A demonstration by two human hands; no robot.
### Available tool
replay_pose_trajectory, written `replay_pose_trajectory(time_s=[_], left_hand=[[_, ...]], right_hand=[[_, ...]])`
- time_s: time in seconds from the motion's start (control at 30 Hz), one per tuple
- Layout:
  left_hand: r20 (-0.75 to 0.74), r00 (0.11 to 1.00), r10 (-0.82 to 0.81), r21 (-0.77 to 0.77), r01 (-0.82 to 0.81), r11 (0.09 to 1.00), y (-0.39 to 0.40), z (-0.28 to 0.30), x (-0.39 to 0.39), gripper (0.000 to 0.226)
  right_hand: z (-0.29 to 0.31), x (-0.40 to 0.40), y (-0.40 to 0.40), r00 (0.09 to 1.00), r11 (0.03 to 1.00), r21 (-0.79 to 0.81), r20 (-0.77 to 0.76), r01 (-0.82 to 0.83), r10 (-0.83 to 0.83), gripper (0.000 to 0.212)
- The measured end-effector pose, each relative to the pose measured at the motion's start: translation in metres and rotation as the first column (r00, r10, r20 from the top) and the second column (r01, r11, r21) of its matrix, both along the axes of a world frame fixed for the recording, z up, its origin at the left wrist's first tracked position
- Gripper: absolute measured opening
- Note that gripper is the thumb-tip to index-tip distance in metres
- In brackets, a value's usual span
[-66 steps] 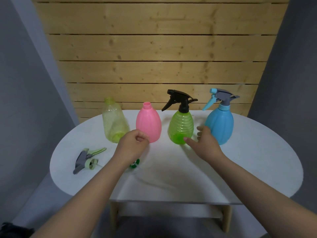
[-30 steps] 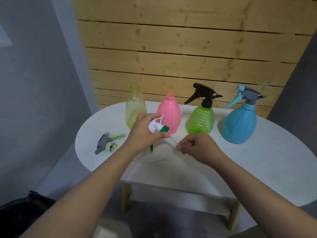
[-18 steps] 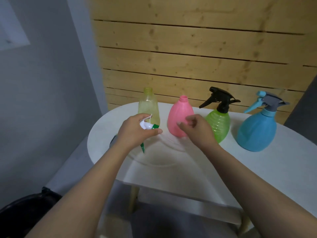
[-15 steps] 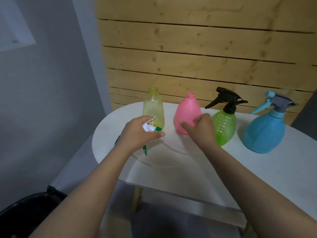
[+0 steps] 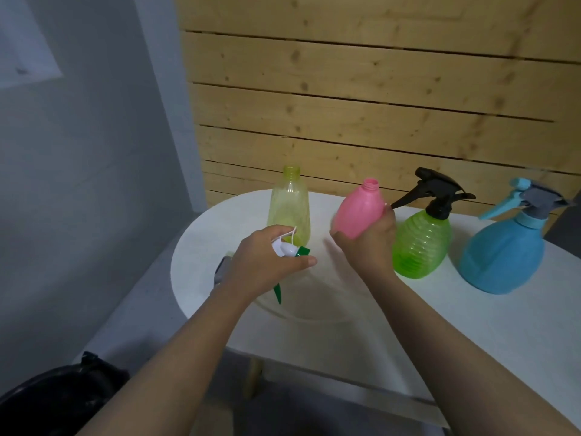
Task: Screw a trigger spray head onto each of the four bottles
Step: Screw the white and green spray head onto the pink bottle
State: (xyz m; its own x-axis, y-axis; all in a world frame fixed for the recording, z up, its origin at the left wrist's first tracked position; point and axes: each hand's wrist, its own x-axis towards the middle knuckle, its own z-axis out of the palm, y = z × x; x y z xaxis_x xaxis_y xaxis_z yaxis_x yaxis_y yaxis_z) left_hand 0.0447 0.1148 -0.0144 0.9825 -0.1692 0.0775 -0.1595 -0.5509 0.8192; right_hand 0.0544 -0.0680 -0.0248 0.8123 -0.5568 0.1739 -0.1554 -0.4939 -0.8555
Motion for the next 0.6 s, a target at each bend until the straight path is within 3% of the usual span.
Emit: replay_pose_trajectory(time_s=[0.27, 0.43, 0.6], left_hand=[[-0.03, 1.0, -0.002, 0.022, 0.003, 1.0, 0.005, -0.006, 0.005, 0.073], [-0.026, 1.0, 0.003, 0.079, -0.001, 0.997, 0.009, -0.009, 0.008, 0.078], [-0.032, 0.999, 0.003, 0.103, 0.0, 0.995, 0.01, -0.011, 0.01, 0.079]], right_hand=[[0.002, 0.025, -0.006, 0.997, 0.999, 0.05, 0.074, 0.018, -0.022, 0.109], [-0.004, 0.036, -0.008, 1.0, 0.996, 0.093, 0.022, 0.015, -0.018, 0.109], [-0.007, 0.034, -0.008, 1.0, 0.999, 0.038, -0.019, -0.014, 0.015, 0.106]])
